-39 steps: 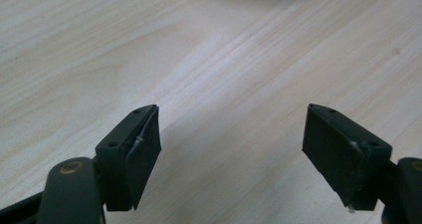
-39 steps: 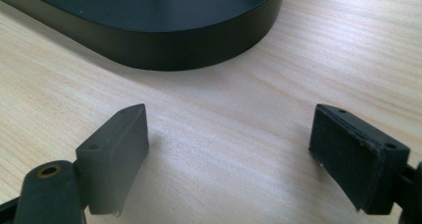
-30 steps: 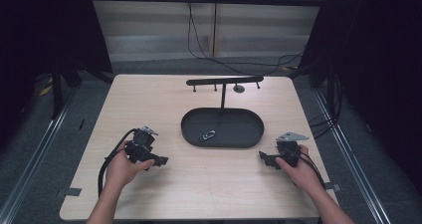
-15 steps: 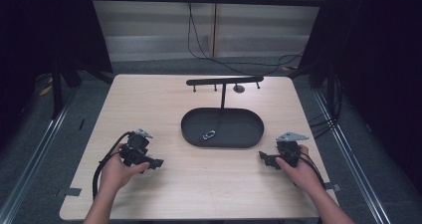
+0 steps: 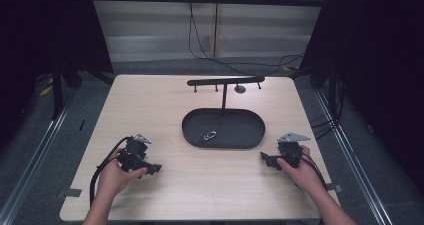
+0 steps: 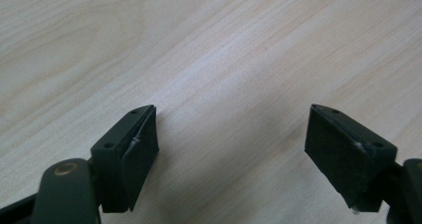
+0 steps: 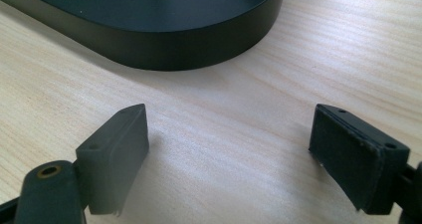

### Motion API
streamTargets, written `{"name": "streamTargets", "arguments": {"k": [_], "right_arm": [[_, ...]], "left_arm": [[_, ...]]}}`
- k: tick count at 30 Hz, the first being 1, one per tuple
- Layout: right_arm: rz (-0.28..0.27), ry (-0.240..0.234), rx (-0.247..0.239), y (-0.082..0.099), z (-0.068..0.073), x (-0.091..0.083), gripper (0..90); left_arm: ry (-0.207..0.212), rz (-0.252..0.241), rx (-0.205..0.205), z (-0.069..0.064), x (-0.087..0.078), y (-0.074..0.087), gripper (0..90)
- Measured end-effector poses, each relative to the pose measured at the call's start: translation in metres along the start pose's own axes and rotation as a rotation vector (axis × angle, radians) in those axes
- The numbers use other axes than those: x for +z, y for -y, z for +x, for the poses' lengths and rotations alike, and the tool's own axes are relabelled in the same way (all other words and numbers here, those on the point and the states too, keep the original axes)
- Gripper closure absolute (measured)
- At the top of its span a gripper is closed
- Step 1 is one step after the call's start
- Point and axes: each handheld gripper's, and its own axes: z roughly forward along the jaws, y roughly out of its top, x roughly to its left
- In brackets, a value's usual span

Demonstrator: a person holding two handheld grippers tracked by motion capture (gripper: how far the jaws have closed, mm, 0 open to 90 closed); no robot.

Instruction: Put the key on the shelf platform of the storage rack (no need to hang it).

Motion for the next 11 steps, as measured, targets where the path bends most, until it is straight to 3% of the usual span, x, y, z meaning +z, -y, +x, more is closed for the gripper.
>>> {"name": "streamTargets", "arguments": {"k": [11], "right_arm": [[0.0,0.0,0.0,0.0,0.0,0.0,15.4]], "left_arm": [[-0.029,-0.019,0.044,-0.0031,0.0023,0.0043,19.0]]}}
